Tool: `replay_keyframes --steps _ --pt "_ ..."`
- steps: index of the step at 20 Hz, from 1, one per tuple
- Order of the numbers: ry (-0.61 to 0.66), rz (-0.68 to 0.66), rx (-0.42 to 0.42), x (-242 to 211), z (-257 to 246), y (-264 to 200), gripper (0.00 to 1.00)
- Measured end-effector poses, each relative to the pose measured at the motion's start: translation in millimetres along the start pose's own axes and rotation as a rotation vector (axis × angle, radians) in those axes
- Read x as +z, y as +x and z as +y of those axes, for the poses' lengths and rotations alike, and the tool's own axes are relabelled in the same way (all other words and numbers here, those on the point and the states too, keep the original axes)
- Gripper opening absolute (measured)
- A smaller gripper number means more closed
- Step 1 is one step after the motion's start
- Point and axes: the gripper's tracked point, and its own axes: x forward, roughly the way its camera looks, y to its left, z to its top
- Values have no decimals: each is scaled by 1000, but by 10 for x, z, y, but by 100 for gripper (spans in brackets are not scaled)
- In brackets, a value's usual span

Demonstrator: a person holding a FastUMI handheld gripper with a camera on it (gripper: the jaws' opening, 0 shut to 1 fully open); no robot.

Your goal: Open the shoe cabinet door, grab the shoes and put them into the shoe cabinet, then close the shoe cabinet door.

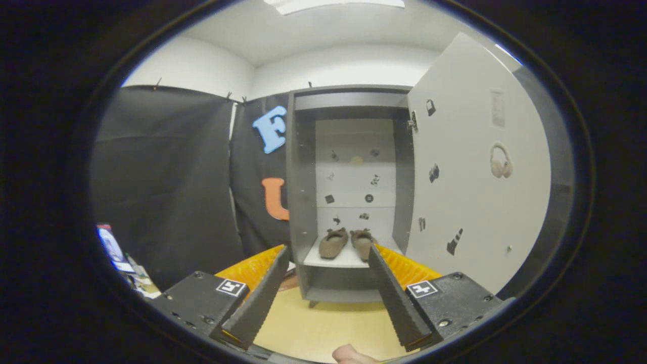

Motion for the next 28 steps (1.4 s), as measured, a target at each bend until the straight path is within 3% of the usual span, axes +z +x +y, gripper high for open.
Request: replay_keyframes --steps 3,8,13,15,18,20,28 --pt "-12 -55 -2 86 -174 -613 100" --pt "-85 -181 -113 207 -560 -1451 100" --pt "-128 -200 -126 44 -798 -2057 100" --pt "-121 -204 -191 -16 -1126 -2191 100" --pt "-129 -208 -275 -7 -1552 -2260 100" --pt "-171 -199 -287 50 -1827 -2179 100" --pt "-132 -106 -391 34 -3329 -1523 100"
